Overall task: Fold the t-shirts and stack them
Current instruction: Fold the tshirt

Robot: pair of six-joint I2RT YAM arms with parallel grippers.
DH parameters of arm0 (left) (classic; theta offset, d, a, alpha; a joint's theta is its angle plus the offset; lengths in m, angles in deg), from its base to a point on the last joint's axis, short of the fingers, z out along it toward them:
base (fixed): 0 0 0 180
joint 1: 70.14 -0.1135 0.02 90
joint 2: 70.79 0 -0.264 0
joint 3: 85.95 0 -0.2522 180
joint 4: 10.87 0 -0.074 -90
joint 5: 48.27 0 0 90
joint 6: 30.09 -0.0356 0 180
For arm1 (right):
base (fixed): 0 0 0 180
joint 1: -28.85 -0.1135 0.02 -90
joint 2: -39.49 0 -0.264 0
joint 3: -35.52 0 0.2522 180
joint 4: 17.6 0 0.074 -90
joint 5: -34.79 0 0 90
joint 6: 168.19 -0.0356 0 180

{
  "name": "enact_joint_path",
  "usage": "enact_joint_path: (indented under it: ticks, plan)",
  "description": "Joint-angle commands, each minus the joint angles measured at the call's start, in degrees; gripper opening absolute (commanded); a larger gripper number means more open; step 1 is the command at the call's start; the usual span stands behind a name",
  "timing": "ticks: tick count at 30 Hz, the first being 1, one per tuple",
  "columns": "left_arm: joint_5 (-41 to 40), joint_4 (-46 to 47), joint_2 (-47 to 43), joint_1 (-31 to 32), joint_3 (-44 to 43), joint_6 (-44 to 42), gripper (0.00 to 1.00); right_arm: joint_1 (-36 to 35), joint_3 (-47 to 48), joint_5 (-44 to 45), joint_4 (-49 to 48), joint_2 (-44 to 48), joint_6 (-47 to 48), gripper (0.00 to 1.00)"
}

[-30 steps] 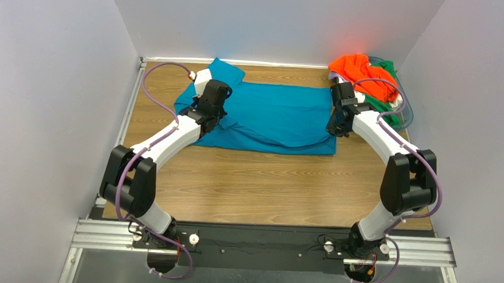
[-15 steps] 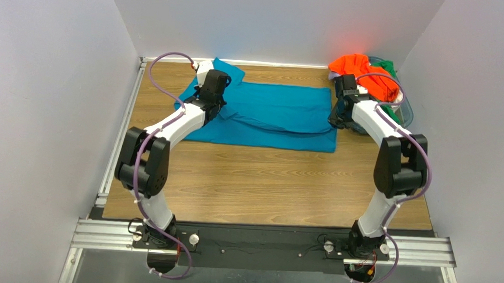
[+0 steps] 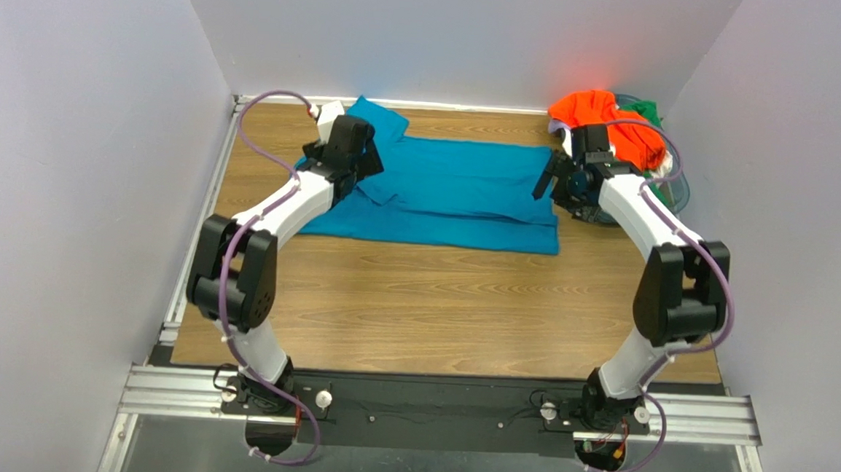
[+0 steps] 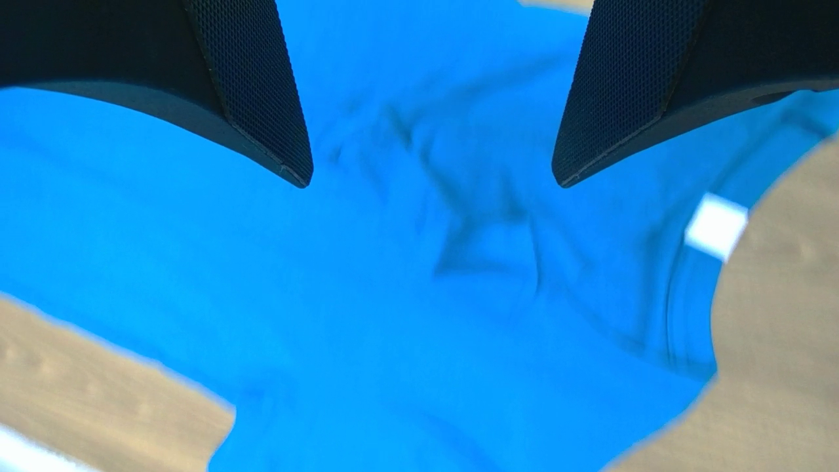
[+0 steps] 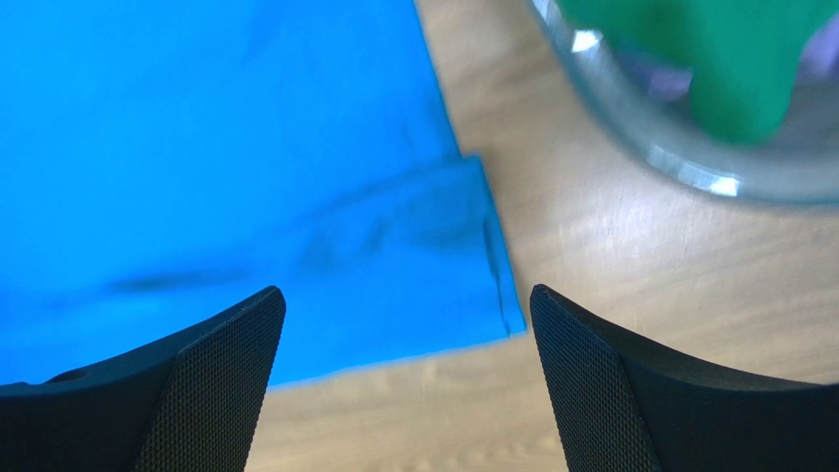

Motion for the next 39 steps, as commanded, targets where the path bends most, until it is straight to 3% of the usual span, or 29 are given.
enact_joint_path:
  ticks: [1,9,21,32,39]
  plan:
    - [6.1,1.1,-5.2,0.0,8.6,3.7,0.98,-2.5,-6.6,-10.7,-4.4,6.2,5.3,1.0]
    - [10.0,6.7,-7.1,-0.2,14.6,4.2,0.98,-10.5,-8.9,-16.4,-8.6,3.4,6.5,1.0]
    - [14.3,8.8,2.5,-1.3,7.3,3.6,0.98,-12.9,-1.0,-19.0,-14.1,-9.7,3.1,1.0]
    - [16.7,11.2,9.4,-3.2,0.4,3.4,0.98,-12.7,12.4,-10.9,-14.5,-20.0,1.1,1.0]
    - [18.3,11.3,12.2,-3.5,-2.1,3.5,0.98,-11.8,13.1,-7.4,-14.2,-17.9,0.9,1.0]
